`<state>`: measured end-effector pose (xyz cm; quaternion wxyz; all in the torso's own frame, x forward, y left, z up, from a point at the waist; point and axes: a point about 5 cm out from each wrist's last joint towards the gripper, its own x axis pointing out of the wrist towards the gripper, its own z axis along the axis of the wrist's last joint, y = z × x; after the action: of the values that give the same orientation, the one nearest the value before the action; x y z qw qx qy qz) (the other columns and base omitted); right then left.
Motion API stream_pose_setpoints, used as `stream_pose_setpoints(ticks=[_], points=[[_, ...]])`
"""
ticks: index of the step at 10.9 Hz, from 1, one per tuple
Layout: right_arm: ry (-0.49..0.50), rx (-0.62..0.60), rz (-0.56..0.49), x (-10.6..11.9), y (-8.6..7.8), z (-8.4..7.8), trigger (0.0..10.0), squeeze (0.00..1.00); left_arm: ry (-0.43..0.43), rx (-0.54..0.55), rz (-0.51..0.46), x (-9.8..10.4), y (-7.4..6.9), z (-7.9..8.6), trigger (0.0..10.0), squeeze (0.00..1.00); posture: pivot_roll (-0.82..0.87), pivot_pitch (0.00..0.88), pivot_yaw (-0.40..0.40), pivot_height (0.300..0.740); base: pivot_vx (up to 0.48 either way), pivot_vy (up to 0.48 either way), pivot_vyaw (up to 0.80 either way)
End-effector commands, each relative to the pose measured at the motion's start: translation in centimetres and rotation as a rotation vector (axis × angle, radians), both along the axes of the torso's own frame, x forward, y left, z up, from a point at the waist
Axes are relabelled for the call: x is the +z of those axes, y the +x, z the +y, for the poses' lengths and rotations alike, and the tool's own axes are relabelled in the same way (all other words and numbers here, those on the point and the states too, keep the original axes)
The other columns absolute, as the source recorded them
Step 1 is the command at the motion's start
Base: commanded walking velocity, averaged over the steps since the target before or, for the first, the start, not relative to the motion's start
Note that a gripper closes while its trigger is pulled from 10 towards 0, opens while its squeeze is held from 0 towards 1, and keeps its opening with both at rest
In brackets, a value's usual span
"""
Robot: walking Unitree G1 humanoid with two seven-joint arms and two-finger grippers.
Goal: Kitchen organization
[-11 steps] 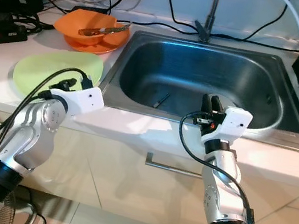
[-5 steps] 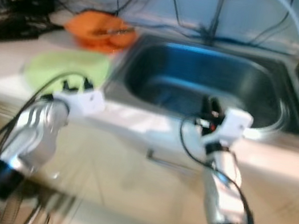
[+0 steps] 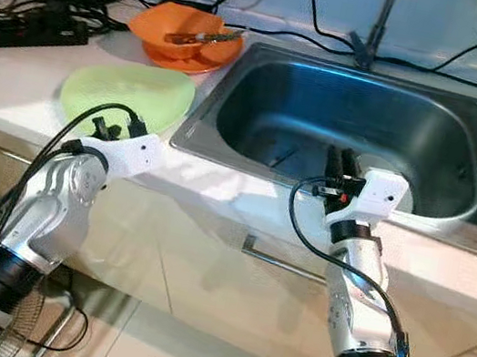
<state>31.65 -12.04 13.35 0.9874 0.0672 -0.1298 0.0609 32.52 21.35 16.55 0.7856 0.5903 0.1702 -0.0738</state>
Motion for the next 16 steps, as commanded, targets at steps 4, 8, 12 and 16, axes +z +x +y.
stream_pose_setpoints(ticks=[4, 8, 12, 16], points=[[0.0, 0.006, 0.052, -1.0, -0.1, 0.1, 10.0, 0.0, -0.048, -0.03, 0.011, 0.3, 0.4, -0.6, 10.0, 0.0, 0.06, 0.036, 0.067, 0.74, 0.0, 0.0, 0.0], [0.002, 0.005, 0.051, -0.9, 0.0, 0.1, 10.0, 0.0, -0.052, -0.05, 0.066, -0.4, 0.7, -0.9, 10.0, 0.0, 0.06, 0.034, 0.071, 0.74, 0.0, 0.0, 0.0], [0.003, 0.006, 0.053, -0.9, 0.0, 0.1, 10.0, 0.0, 0.013, 0.0, 0.058, -0.3, 2.3, 0.3, 10.0, 0.0, 0.05, 0.038, 0.072, 0.74, 0.0, 0.0, 0.0], [0.002, 0.0, 0.056, -1.0, -0.2, -0.1, 10.0, 0.0, 0.032, 0.017, 0.092, -1.6, 2.7, 1.0, 0.0, 0.0, 0.05, 0.046, 0.072, 0.74, 0.0, 0.0, 0.0]])
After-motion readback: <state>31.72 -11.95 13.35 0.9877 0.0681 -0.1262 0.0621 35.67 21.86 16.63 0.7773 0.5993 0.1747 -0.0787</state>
